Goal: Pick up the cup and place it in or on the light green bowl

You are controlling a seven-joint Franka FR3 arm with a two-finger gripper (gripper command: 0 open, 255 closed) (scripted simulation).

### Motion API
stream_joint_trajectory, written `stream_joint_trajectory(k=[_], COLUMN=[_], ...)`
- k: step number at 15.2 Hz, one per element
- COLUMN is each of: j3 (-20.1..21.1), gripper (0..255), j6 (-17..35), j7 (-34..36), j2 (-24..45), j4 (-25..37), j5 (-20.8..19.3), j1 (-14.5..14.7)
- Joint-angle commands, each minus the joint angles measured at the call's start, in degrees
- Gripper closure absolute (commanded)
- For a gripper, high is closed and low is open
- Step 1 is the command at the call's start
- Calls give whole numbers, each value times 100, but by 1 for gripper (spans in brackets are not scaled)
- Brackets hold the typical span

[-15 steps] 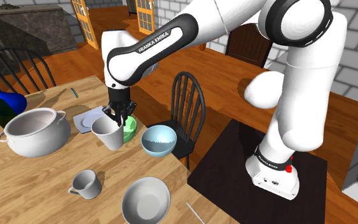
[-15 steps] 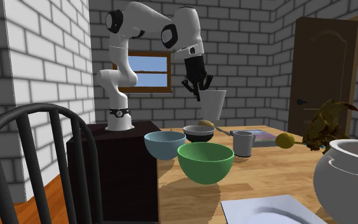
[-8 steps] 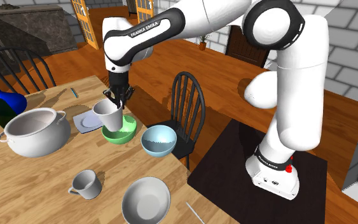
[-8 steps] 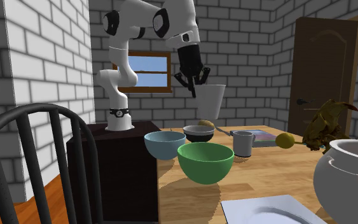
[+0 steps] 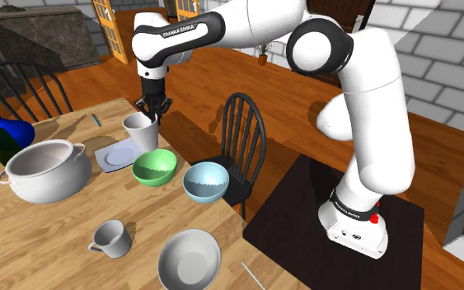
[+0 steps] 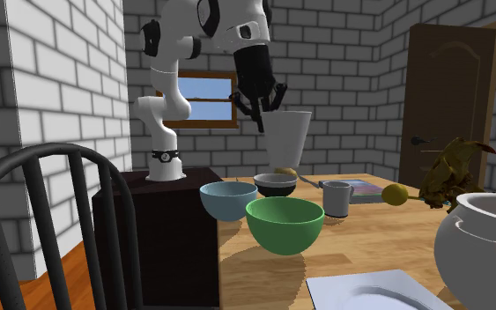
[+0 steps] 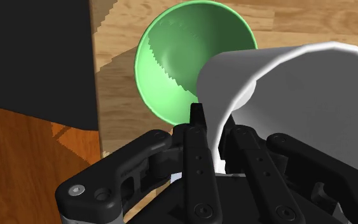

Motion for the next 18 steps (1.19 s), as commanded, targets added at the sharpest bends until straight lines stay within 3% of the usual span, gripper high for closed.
stream_joint_trajectory(k=[1, 18], j3=[-7, -24], gripper=[255, 255], j6=[70, 1109], j7=[-31, -210], j2=[96, 556], j4=[22, -574], j5=[-7, 7], j1=[-4, 9])
